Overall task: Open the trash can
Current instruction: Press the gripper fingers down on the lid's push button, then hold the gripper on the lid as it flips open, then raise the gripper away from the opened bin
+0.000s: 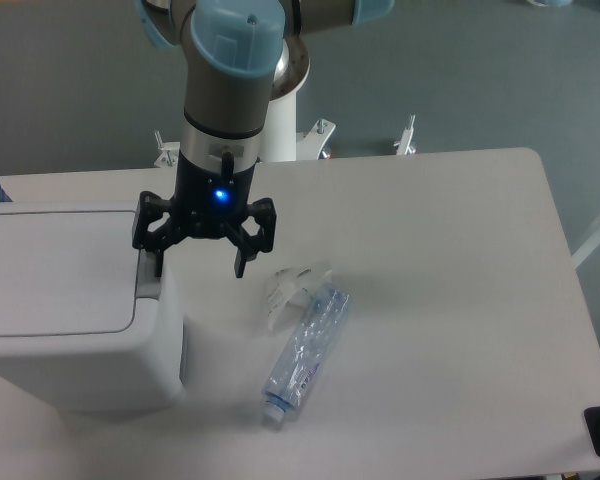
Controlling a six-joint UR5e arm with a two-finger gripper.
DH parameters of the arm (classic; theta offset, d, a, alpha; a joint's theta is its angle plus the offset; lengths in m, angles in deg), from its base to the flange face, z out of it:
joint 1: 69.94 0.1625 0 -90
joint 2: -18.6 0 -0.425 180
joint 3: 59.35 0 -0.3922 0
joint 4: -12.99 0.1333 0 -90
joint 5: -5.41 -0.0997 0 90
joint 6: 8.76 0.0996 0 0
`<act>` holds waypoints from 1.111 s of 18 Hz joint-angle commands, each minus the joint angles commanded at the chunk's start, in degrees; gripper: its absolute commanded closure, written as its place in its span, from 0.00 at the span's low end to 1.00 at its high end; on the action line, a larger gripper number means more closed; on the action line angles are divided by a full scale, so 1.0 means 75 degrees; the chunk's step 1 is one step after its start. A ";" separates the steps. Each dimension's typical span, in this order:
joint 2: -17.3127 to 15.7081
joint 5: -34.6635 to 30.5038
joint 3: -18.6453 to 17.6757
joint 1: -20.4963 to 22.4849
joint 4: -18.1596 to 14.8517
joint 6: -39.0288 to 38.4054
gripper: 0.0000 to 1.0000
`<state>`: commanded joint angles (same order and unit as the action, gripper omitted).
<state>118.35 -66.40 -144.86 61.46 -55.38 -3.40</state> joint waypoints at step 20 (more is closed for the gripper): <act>-0.0117 -0.1496 0.1348 0.1184 -0.0057 0.2830 0.00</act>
<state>117.48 -77.62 -134.75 70.33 -55.82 17.83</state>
